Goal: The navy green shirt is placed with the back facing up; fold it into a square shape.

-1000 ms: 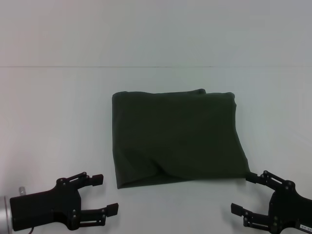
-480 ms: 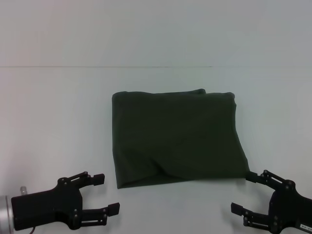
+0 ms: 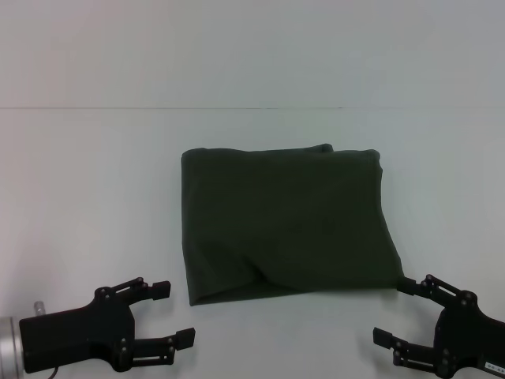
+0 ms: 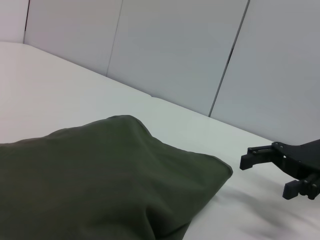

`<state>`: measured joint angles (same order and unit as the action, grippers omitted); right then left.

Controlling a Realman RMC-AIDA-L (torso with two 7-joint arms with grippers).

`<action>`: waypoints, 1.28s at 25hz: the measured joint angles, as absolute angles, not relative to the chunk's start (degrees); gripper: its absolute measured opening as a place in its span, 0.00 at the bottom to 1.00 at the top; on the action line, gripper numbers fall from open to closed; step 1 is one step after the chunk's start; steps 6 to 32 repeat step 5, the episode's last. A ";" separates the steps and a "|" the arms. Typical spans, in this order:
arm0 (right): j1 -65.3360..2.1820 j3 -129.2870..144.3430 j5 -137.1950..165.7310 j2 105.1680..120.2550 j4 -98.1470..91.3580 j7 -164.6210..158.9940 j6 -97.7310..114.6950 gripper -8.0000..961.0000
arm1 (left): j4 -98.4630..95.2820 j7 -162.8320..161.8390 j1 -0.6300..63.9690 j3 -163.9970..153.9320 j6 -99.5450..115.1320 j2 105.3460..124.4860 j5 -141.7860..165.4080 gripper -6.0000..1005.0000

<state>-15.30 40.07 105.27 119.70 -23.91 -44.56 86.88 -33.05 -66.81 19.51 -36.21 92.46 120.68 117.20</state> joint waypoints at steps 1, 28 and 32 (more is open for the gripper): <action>-15.30 40.07 105.26 119.70 -23.91 -44.56 86.87 0.95 | -33.05 -66.80 19.51 -36.21 92.46 120.68 117.19 0.92; -15.31 40.07 105.24 119.70 -23.90 -44.56 86.84 0.95 | -33.05 -66.80 19.51 -36.21 92.46 120.66 117.16 0.91; -15.31 40.07 105.24 119.70 -23.90 -44.56 86.84 0.95 | -33.05 -66.80 19.51 -36.21 92.46 120.66 117.16 0.91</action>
